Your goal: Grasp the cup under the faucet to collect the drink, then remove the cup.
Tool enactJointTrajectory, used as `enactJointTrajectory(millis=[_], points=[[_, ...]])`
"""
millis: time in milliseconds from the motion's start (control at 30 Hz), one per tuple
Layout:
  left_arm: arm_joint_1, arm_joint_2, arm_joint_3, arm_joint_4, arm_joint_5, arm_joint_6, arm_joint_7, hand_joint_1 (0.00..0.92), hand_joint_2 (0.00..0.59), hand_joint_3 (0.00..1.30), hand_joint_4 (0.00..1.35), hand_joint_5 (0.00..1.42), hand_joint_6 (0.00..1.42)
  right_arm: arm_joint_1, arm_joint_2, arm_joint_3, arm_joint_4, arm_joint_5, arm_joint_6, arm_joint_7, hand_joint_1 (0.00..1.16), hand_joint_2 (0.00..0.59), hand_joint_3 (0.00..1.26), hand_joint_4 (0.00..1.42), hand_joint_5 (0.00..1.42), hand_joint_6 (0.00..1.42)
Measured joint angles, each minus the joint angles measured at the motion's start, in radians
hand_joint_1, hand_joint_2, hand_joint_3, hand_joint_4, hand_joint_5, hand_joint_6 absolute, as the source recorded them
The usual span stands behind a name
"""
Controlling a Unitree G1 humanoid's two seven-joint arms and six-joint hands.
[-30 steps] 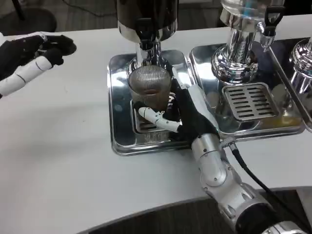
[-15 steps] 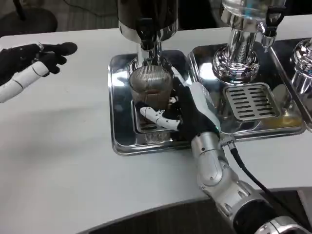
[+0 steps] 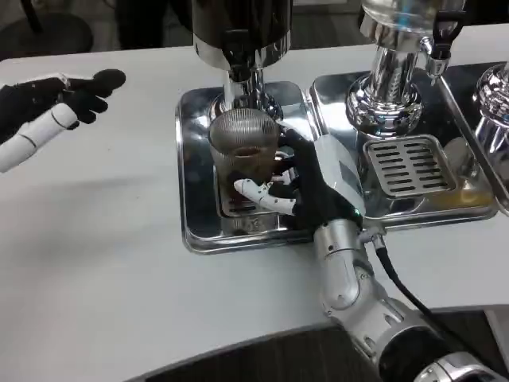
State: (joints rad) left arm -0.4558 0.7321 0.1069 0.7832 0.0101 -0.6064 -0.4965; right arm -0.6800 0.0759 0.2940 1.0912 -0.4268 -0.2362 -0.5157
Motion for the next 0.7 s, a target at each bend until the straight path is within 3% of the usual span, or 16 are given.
enactJointTrajectory(millis=[700], points=[[0.023,0.004,0.020,-0.018,-0.004,0.020,-0.001,0.000,0.172,0.35,0.36,0.35,0.36,-0.006,0.001,0.024,0.015,-0.002,0.008,-0.070,0.69,0.174,0.39,0.42,0.65,1.04]])
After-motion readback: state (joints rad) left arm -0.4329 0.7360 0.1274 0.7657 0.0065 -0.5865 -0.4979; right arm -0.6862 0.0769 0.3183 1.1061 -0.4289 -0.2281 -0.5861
